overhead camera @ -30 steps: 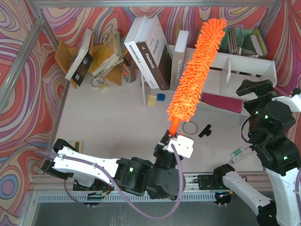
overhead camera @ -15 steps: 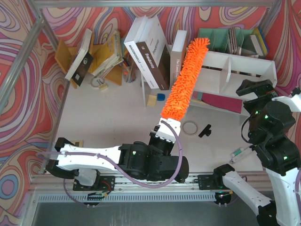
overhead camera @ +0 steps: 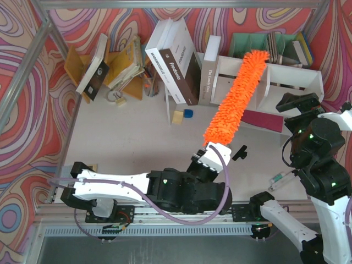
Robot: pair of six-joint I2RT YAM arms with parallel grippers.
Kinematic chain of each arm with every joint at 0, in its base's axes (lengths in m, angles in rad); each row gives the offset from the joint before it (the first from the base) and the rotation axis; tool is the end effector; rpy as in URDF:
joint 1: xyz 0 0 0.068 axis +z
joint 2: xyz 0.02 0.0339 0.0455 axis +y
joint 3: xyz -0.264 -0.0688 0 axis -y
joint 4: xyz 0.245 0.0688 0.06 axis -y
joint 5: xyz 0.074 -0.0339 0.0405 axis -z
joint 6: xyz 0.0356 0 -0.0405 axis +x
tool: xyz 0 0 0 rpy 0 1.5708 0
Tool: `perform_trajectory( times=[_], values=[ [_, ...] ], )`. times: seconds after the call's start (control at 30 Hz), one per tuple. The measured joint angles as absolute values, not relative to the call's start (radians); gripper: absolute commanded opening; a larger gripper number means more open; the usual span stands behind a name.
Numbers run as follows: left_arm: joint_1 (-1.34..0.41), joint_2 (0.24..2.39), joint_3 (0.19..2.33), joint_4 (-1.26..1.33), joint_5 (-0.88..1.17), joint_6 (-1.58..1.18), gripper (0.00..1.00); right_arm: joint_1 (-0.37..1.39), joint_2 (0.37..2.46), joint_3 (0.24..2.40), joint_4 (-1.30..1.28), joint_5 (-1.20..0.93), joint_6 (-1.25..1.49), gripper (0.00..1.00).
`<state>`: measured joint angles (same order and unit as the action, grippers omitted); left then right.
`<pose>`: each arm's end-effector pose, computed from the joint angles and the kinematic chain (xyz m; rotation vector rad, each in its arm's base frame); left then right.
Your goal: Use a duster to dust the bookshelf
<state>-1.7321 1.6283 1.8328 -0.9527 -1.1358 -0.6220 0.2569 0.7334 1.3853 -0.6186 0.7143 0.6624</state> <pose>-0.0208 -0.3290 0.4250 0.5237 1.7965 -0.2849 0.0863 -0.0014 0.4899 0.8368 1.3028 0.1795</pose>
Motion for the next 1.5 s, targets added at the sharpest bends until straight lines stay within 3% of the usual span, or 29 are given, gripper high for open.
perform_trajectory(
  times=[0.27, 0.6, 1.1, 1.5],
  values=[
    [-1.749, 1.668, 1.852, -0.871, -1.135, -0.529, 0.0, 0.257, 0.734, 1.385, -0.619, 0.714, 0.662, 0.99],
    [-1.75, 1.579, 1.835, -1.127, -1.282, -0.797, 0.0, 0.257, 0.733, 1.37, -0.619, 0.713, 0.663, 0.99],
    [-1.832, 1.616, 1.797, -0.809, -1.211, -0.466, 0.0, 0.257, 0.733, 1.37, -0.619, 0.713, 0.663, 0.99],
    [-1.841, 1.632, 1.726, -0.942, -1.198, -0.633, 0.0, 0.257, 0.733, 1.37, -0.619, 0.713, 0.665, 0.99]
  ],
)
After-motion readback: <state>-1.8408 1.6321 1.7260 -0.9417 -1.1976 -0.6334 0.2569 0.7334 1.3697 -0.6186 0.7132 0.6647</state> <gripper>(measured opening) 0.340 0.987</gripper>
